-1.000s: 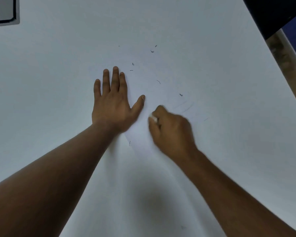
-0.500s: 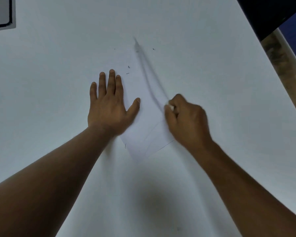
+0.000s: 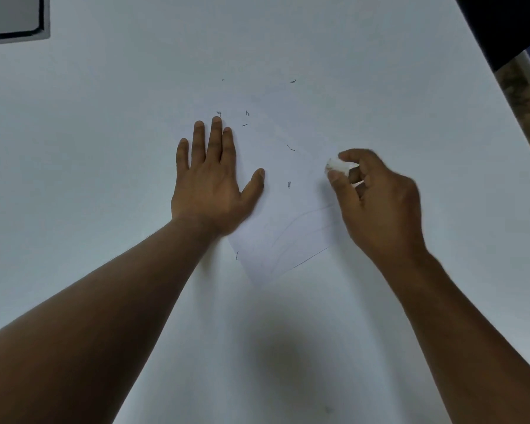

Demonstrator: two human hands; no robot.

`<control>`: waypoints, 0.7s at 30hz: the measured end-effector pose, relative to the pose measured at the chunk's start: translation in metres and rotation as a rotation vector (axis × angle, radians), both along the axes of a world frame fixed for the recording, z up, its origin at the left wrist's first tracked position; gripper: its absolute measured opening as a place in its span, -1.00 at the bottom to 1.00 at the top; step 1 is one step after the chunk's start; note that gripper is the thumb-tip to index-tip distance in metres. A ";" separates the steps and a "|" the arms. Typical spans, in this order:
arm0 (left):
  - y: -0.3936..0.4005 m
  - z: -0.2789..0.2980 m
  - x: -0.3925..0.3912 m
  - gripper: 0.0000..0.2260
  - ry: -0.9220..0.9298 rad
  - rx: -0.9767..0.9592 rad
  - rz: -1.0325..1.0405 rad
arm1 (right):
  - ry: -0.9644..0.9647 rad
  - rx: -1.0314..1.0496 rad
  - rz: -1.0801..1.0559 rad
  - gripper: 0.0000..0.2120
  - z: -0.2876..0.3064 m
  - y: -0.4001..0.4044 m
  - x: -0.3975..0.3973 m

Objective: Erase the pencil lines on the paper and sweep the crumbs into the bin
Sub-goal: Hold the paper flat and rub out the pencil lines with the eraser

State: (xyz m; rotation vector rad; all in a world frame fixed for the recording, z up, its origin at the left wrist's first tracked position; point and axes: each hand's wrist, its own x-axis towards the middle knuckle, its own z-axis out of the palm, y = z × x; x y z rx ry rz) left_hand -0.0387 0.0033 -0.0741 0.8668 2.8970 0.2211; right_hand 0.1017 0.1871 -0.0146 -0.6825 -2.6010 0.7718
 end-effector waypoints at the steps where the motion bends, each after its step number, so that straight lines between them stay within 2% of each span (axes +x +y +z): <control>1: 0.000 0.000 0.000 -0.21 -0.001 -0.003 0.001 | 0.015 -0.008 0.045 -0.80 -0.004 -0.009 0.002; 5: 0.000 0.000 0.000 -0.21 0.010 -0.021 0.000 | 0.005 0.004 0.332 -0.86 -0.024 -0.048 0.004; 11: 0.000 0.000 0.000 -0.22 0.010 -0.015 0.006 | 0.003 0.201 0.373 -0.86 -0.037 -0.061 -0.007; 16: 0.001 0.000 0.000 -0.23 0.008 -0.015 0.008 | -0.081 0.216 0.583 -0.85 -0.034 -0.065 0.019; 21: 0.000 0.000 0.000 -0.23 0.007 -0.019 0.008 | -0.043 0.245 0.379 -0.83 -0.033 -0.046 -0.012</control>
